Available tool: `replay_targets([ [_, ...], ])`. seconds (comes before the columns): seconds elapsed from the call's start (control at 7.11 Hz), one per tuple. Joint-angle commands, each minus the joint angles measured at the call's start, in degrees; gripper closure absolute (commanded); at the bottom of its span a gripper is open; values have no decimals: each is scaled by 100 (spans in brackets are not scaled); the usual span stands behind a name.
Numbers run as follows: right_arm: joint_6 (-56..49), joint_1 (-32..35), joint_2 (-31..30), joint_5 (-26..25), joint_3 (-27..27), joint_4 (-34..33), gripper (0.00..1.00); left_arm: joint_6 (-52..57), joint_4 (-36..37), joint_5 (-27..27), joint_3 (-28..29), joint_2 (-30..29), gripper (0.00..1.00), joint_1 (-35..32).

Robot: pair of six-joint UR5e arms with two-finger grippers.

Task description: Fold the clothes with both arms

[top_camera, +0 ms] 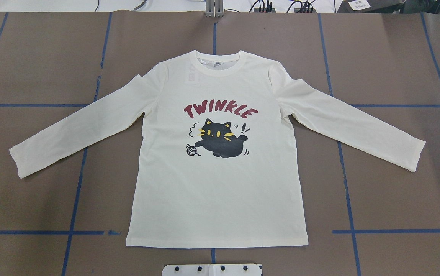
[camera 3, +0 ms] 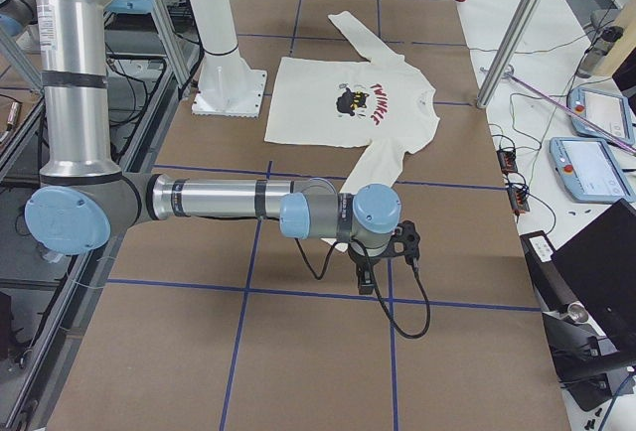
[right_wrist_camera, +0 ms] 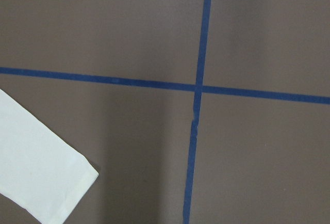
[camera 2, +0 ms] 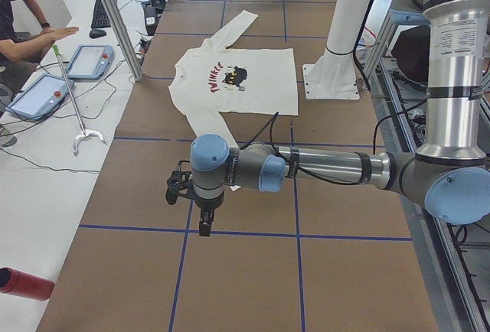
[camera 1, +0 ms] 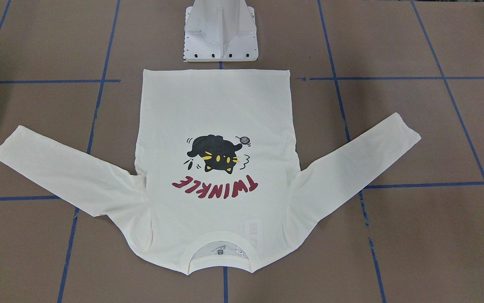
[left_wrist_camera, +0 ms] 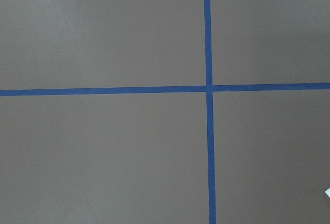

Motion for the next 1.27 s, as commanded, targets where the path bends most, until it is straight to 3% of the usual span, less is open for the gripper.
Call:
replay_targets([
  [0.0,549,-333,233,22,-28,426,0,-46,-704,-349,-41,-100,0,3],
  [0.14,854,-641,129,-13,-45,1003,0,-64,-786,-342,-31,-74,0,3],
  [0.28,1902,-1053,-185,-48,146,1905,0,-64,-805,-342,-49,-126,0,20],
  [0.56,4274,-2290,-880,-792,209,4347,0,-55,-787,-351,-31,-109,0,20],
  [0.84,4786,-3145,-979,-1469,218,4490,0,-20,-814,-429,-40,-38,0,20],
  [1.12,4804,-3429,-1050,-1560,122,4463,0,-3,-857,-711,-14,49,0,20],
])
